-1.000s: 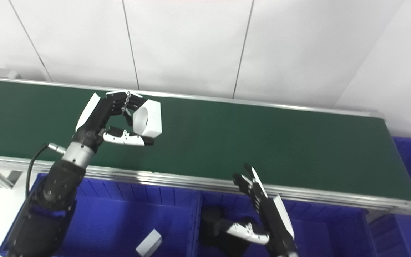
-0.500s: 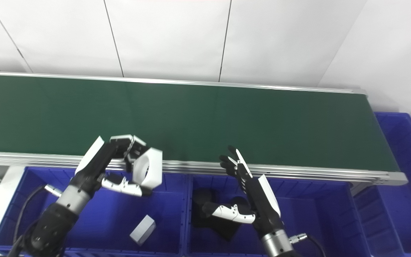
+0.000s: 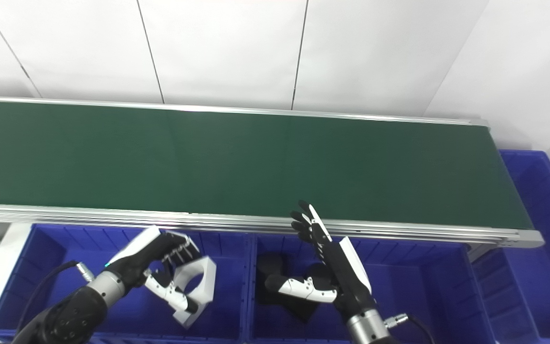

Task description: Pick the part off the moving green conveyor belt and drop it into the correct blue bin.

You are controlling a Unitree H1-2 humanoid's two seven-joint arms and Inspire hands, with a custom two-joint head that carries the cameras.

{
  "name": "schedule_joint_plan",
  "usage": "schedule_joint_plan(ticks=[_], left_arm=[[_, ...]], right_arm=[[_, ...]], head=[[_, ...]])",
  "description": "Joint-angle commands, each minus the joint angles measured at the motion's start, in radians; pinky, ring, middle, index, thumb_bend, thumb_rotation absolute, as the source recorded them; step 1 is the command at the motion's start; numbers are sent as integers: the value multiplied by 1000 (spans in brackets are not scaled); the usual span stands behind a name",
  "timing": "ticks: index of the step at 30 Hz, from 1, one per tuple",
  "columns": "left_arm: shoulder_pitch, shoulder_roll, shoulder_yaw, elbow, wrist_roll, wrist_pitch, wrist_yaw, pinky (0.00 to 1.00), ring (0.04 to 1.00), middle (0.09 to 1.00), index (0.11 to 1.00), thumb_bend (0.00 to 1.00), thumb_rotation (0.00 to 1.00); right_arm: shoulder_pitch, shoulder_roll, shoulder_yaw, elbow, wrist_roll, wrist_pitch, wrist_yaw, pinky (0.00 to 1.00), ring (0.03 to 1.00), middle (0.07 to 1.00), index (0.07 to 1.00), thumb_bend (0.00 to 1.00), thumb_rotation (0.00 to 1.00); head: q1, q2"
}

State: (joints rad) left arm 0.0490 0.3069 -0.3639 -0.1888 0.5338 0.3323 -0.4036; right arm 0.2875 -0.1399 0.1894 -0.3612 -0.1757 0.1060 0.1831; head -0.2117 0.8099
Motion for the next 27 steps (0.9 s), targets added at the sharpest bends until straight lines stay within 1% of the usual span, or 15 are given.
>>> schedule_joint_plan(ticks=[1, 3, 4, 5, 6, 8, 11, 13, 14, 16, 18, 19, 21, 25, 27], left_arm=[[-43, 17, -20, -30, 43, 51, -26, 479, 414, 500, 536, 497, 0], [-52, 25, -41, -29, 70, 71, -50, 504, 422, 517, 526, 497, 0], [-55, 27, -49, -30, 79, 79, -58, 522, 535, 504, 511, 509, 0], [-57, 29, -57, -31, 89, 91, -67, 548, 604, 638, 554, 534, 16], [-60, 31, -66, -32, 99, 101, -75, 577, 658, 723, 696, 598, 5], [-63, 35, -77, -33, 117, 111, -85, 587, 675, 750, 739, 615, 2], [-69, 41, -93, -37, 135, 125, -108, 652, 757, 819, 827, 645, 9], [-69, 48, -90, -43, 104, 118, -136, 679, 795, 854, 860, 668, 40], [-68, 52, -80, -51, 72, 115, -157, 703, 839, 908, 897, 679, 52], [-64, 58, -47, -61, -17, 98, -189, 735, 902, 972, 944, 728, 73], [-49, 53, 1, -64, -132, 63, -202, 796, 966, 995, 980, 811, 112], [-38, 48, 24, -63, -184, 29, -197, 823, 983, 998, 989, 845, 136], [-22, 42, 52, -59, -251, -30, -182, 818, 983, 1000, 998, 897, 189], [11, 12, 110, -9, -384, -226, -130, 836, 960, 1000, 999, 894, 260], [20, 0, 127, 11, -427, -269, -118, 849, 965, 1000, 1000, 905, 297]], right_arm=[[-5, -6, 4, -46, -6, 19, 8, 876, 914, 933, 1000, 928, 455], [-5, -11, 8, -50, -12, 31, 10, 875, 915, 935, 1000, 932, 458], [-5, -15, 11, -53, -15, 39, 12, 874, 919, 940, 1000, 931, 461], [-5, -19, 15, -56, -23, 50, 13, 873, 922, 942, 1000, 935, 466], [-5, -22, 18, -60, -31, 60, 15, 875, 924, 942, 1000, 947, 473], [-5, -28, 23, -65, -41, 73, 19, 876, 925, 942, 1000, 950, 475], [-10, -45, 37, -76, -58, 112, 41, 900, 953, 965, 1000, 942, 459], [-11, -54, 48, -82, -72, 132, 50, 901, 959, 974, 1000, 949, 456], [-11, -57, 52, -85, -78, 139, 52, 902, 962, 980, 1000, 959, 453], [-10, -56, 55, -94, -81, 156, 55, 909, 969, 986, 1000, 976, 447], [-5, -54, 56, -108, -77, 176, 59, 916, 982, 996, 1000, 984, 445], [-3, -54, 56, -113, -76, 183, 60, 917, 988, 998, 1000, 983, 441], [1, -53, 57, -119, -76, 188, 58, 922, 991, 1000, 1000, 983, 429], [8, -52, 58, -115, -79, 168, 47, 930, 986, 1000, 1000, 990, 429], [10, -52, 59, -114, -78, 163, 45, 923, 985, 1000, 1000, 989, 425]], head=[[-1, -3], [-4, -3], [-5, -4], [-5, -4], [-5, -5], [-8, -9], [-11, -10], [-20, -16], [-22, -16], [-23, -14], [-21, -15], [-21, -15], [-20, -17], [-19, -24], [-15, -29]])
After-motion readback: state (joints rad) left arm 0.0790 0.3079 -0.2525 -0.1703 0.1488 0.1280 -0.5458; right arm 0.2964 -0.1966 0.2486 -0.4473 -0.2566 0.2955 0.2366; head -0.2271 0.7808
